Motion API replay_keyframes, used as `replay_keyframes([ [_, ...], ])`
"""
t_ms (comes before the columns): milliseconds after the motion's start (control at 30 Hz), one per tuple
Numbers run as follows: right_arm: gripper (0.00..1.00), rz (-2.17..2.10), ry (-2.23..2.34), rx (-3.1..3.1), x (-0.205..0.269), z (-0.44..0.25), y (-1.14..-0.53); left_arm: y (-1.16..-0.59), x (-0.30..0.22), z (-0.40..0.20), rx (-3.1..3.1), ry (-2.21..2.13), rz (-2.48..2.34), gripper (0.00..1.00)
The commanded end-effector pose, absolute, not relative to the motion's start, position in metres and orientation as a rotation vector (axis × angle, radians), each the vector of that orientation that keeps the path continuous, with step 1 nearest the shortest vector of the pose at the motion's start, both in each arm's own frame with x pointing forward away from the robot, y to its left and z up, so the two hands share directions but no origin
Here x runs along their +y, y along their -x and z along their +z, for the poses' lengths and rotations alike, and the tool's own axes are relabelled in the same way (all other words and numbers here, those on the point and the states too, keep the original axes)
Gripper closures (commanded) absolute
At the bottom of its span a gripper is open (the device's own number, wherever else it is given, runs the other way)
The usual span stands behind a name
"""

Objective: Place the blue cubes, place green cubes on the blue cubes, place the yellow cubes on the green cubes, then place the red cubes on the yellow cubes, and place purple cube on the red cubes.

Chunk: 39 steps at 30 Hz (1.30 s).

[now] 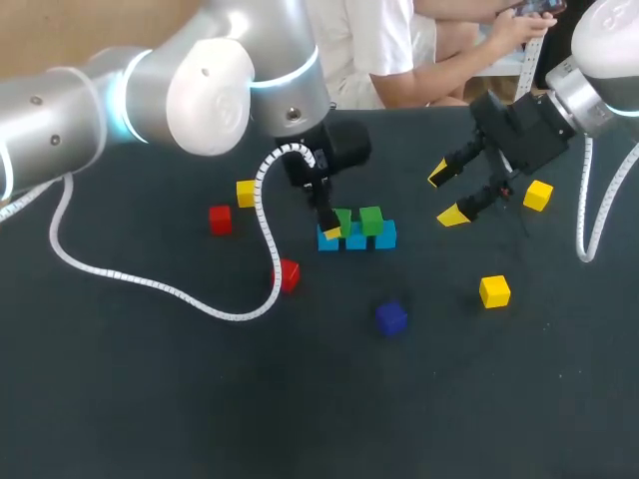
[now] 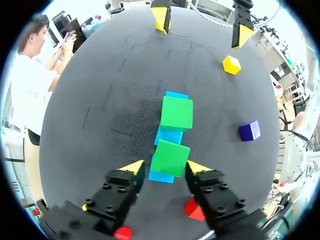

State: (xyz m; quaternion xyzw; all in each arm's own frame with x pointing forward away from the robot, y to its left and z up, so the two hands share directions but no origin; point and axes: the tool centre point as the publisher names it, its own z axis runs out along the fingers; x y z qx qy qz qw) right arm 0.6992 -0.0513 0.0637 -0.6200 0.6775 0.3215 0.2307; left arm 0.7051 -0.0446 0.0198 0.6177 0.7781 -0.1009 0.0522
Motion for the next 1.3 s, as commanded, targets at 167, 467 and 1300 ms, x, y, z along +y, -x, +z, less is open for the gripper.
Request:
replay_keyframes([
  [167,0.0,0.885,1.704,1.861,-0.052,0.064,-0.699,-0.704,-0.043,0.021,2.364,-1.856,-0.312,0.0],
  [467,0.0,0.885,1.704,1.861,-0.052,0.064,-0.699,-0.701,-0.037,0.034,2.287,-1.8,-0.27,0.0],
  [1300,0.0,0.885,1.704,1.861,-0.052,0.064,-0.699,-0.682,-0.014,0.053,1.996,-1.764,-0.291,0.0],
])
